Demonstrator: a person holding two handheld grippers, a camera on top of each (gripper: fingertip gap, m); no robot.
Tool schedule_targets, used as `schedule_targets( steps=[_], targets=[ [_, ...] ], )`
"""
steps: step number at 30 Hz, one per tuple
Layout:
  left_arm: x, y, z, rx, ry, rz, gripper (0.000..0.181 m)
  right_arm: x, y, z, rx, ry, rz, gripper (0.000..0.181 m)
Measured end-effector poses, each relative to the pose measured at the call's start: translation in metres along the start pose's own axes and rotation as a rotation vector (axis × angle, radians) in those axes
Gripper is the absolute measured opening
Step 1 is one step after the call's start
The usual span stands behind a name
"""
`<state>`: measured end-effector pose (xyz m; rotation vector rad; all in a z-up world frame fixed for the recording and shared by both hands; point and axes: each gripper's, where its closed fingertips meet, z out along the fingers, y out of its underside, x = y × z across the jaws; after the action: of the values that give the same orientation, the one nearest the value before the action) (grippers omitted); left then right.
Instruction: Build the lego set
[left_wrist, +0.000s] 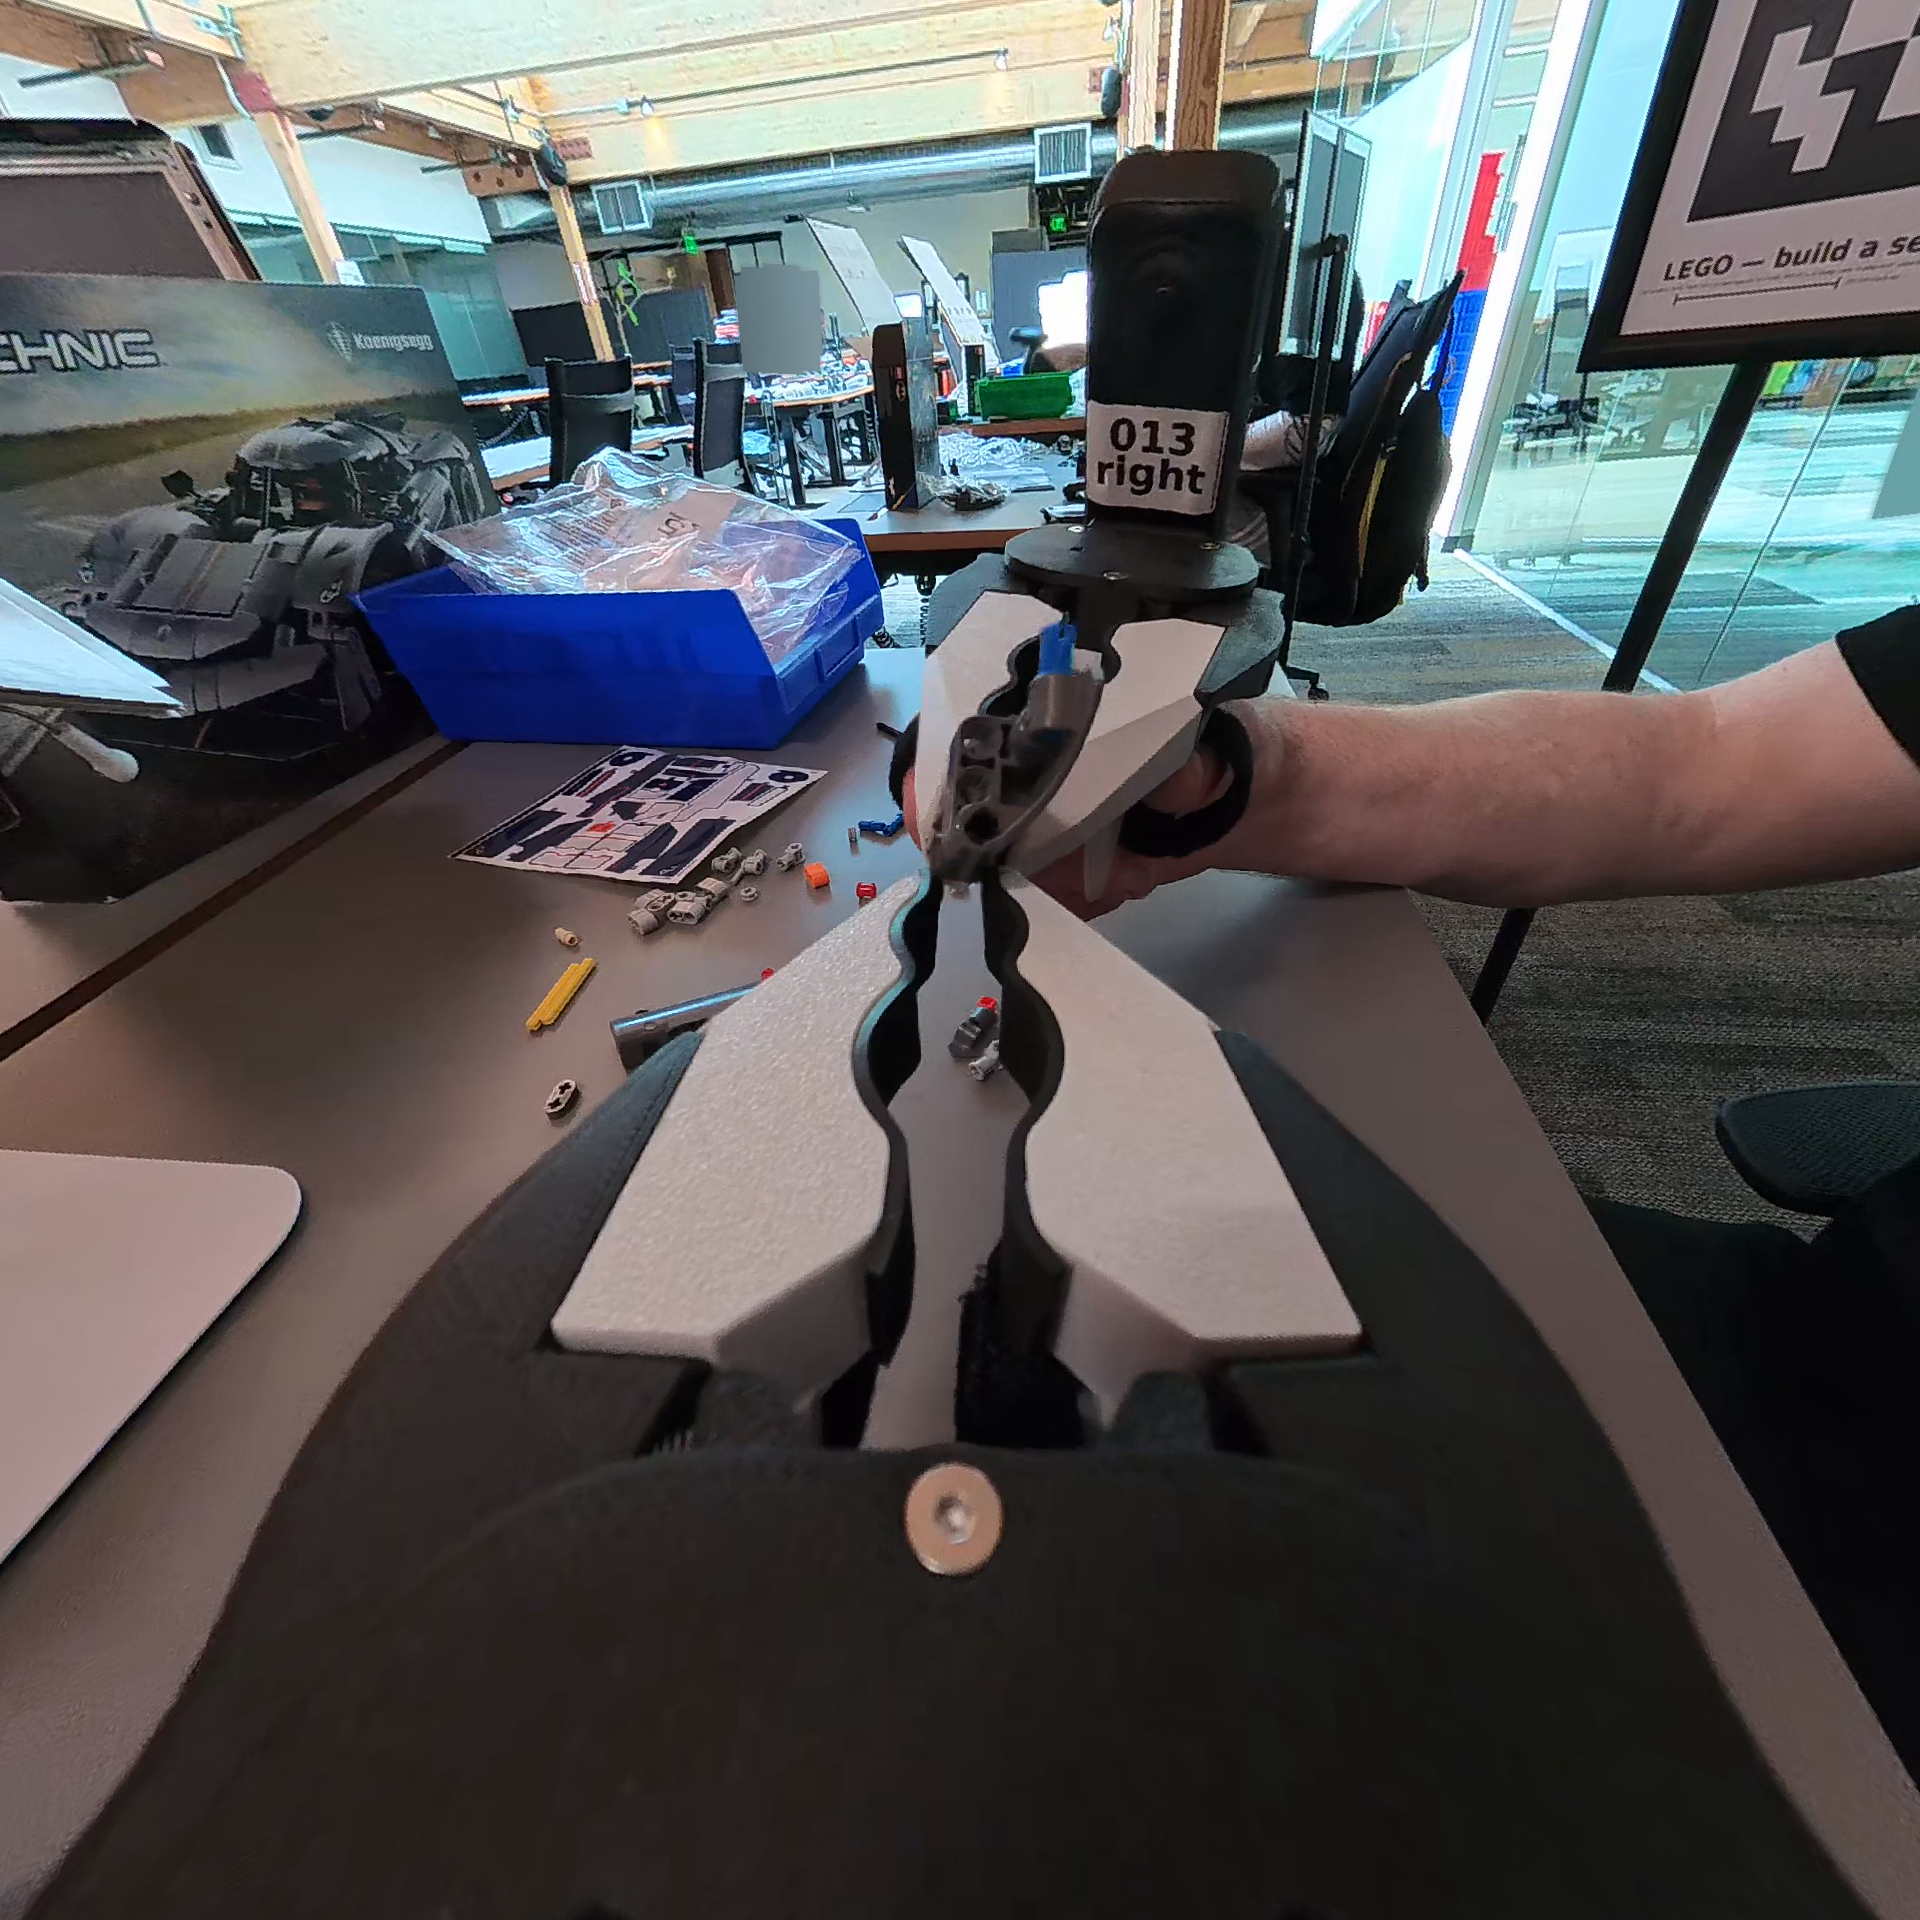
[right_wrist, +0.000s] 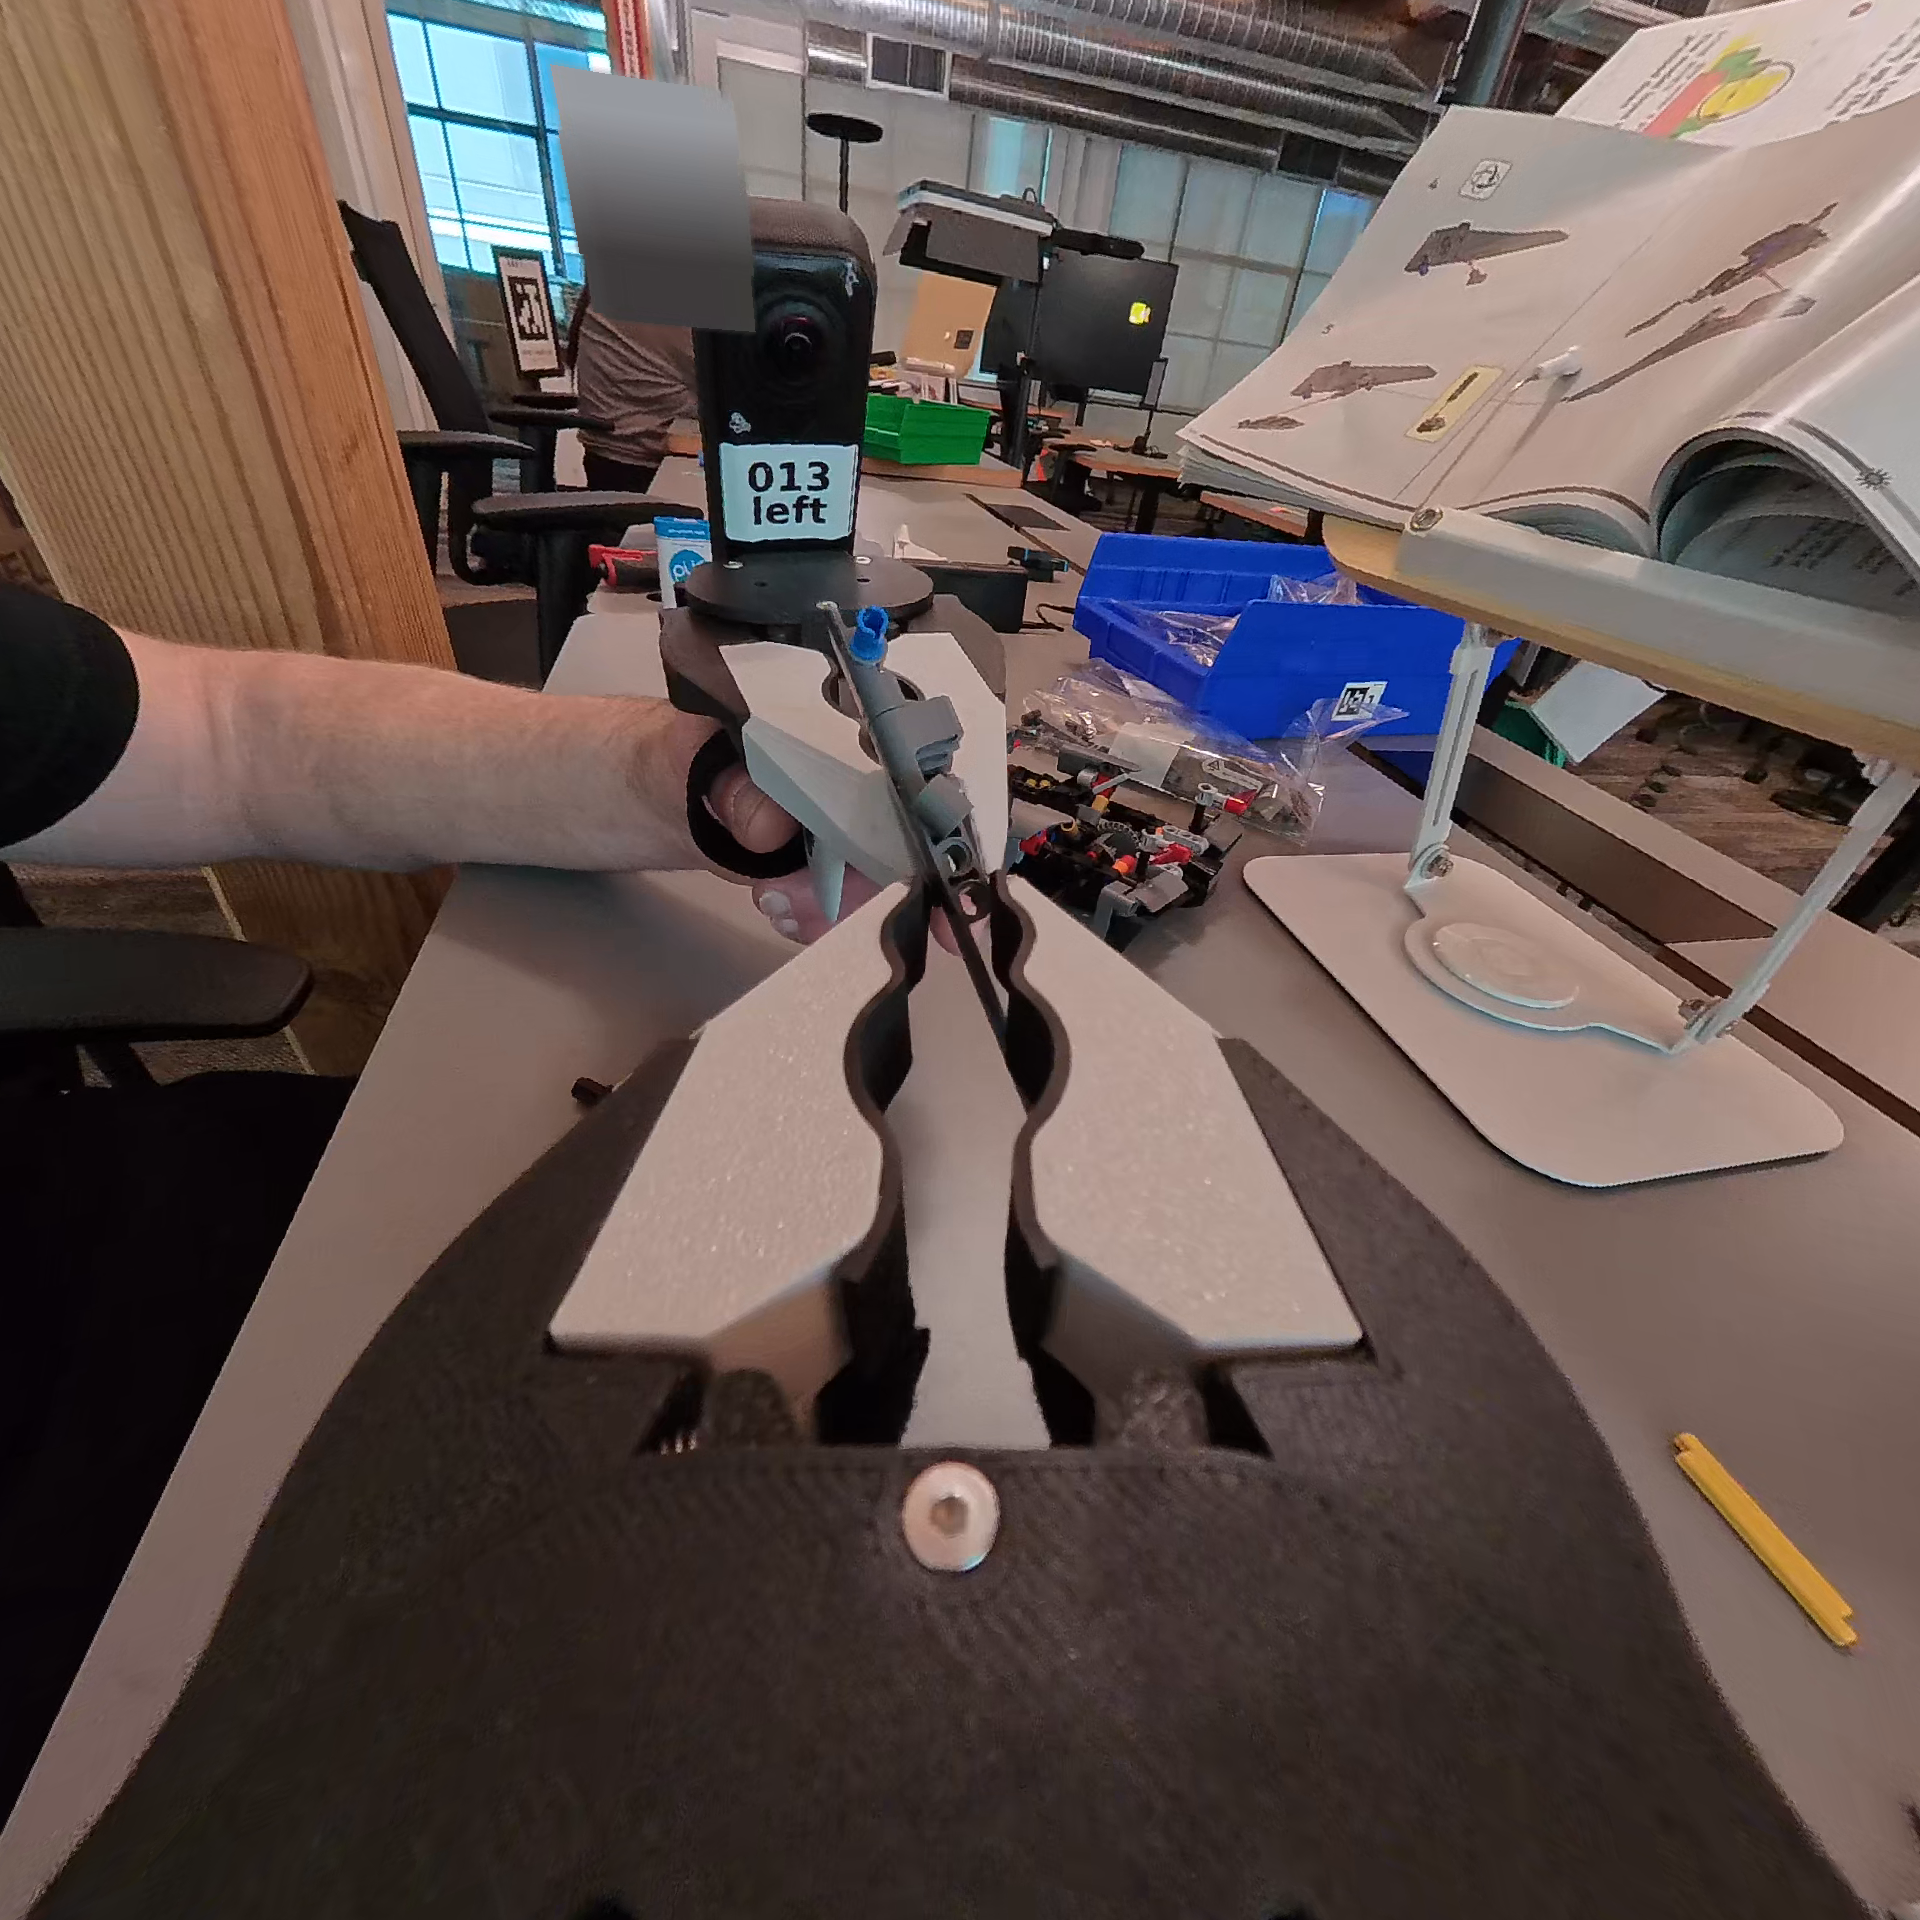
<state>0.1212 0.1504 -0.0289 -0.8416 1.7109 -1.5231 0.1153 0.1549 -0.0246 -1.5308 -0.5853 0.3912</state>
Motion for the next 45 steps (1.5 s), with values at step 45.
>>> schedule_targets(
  steps=[45],
  targets=[
    [0.006,0.004,0.003,-0.09,-0.027,0.15,0.0,0.004,0.01,-0.003,-0.07,0.012,-0.037,0.023]
  ],
)
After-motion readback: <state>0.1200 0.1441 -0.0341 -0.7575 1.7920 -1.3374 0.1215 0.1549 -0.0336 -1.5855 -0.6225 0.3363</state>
